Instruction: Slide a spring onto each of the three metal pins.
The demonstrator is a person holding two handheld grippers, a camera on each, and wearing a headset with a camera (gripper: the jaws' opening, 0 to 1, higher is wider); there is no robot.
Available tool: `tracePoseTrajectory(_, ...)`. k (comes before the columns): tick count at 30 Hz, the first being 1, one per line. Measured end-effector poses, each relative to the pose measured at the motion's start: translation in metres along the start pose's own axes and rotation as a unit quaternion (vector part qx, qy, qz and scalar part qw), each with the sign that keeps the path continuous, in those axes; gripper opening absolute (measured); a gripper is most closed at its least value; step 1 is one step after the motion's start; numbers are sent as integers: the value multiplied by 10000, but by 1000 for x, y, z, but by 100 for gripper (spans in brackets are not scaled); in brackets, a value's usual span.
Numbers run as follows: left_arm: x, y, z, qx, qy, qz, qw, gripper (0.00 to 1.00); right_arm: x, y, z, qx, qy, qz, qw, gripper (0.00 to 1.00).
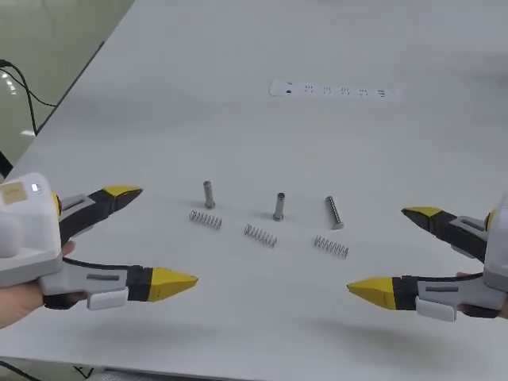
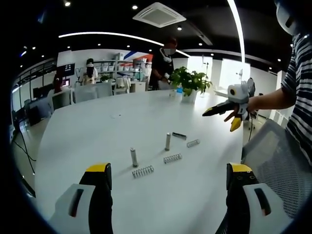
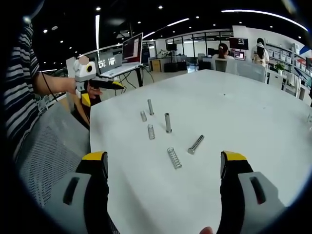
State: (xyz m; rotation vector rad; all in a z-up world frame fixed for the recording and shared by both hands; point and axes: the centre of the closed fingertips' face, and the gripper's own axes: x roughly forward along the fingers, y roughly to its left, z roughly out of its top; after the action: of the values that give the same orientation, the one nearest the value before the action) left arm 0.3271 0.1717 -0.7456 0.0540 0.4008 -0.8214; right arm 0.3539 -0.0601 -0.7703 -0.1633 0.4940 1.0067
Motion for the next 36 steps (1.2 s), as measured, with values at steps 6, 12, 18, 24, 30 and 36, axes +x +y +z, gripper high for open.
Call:
tracePoseTrajectory(6, 1, 0, 0, 5, 26, -20, 10000, 97, 0, 1, -2, 13, 28, 10, 10000, 97)
tracePoseTrajectory(12, 2, -1, 0, -29, 23, -50, 10000, 97, 1, 0, -2, 26, 46, 20, 10000, 97)
tracePoseTrajectory(18, 2, -2, 0, -46, -2, -57, 10000, 97, 2, 1, -3, 12, 92, 50, 9999, 97)
tracePoseTrajectory(24, 3, 0, -1, -58, -8, -35, 10000, 97, 5, 0, 0, 12, 90, 64, 9999, 97)
tracePoseTrajectory(30, 4, 1, 0, -83, -18, -42, 10000, 97, 8, -1, 2, -20, 175, 88, 9998, 96)
tracePoseTrajectory(36, 6, 2, 0, -93, -32, -46, 9999, 97, 12, -3, 8, 55, 178, 69, 9998, 96)
